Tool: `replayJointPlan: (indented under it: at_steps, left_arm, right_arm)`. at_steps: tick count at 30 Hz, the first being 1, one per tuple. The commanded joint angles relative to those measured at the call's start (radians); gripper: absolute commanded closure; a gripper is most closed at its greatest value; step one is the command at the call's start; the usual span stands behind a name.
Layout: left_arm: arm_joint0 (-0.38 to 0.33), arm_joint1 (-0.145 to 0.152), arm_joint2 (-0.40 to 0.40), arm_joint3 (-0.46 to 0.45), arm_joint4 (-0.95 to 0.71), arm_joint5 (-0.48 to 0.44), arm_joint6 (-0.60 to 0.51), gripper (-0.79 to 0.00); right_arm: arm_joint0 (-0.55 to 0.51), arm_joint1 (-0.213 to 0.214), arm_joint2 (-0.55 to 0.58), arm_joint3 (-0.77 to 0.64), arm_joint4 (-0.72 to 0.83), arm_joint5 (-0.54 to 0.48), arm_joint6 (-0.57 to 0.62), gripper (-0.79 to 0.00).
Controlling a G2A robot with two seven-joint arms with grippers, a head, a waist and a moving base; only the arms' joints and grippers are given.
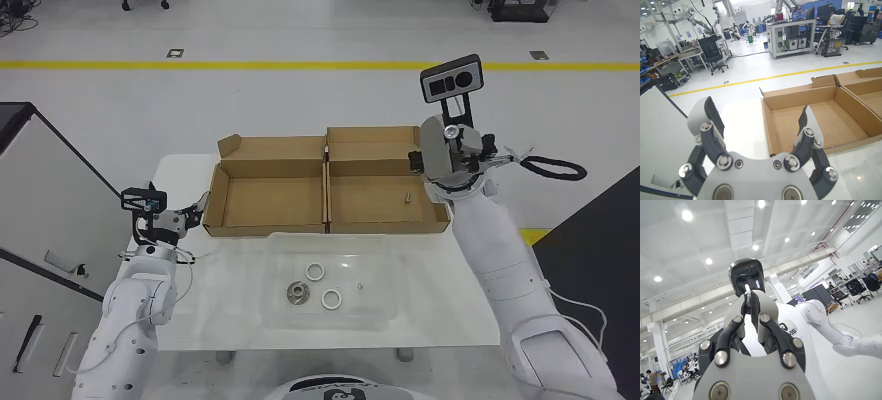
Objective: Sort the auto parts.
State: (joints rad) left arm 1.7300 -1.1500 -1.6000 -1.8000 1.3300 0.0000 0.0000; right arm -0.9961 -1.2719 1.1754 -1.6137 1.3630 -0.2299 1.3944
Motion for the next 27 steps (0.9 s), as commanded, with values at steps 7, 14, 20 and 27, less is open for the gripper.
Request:
replayJointPlan:
  at_steps: [7,14,20,27]
  left_arm:
    - [0.000,0.000,0.000,0.000,0.000,0.000,0.000,-0.785]
    - [0.000,0.000,0.000,0.000,0.000,0.000,0.000,-0.785]
    - [0.000,0.000,0.000,0.000,0.000,0.000,0.000,-0.785]
    - [0.000,0.000,0.000,0.000,0.000,0.000,0.000,-0.785]
  right_arm:
    - [-0.014,0.053,0.156,0.020,-0.391,0.177,0.021,0.000]
    - [-0.018,0.127,0.324,0.012,-0.873,0.350,0.128,0.000]
    - [0.069,0.189,0.298,-0.002,-1.241,0.395,0.142,0.000]
    - [0.241,0.249,0.088,0.111,-1.524,0.298,0.142,0.000]
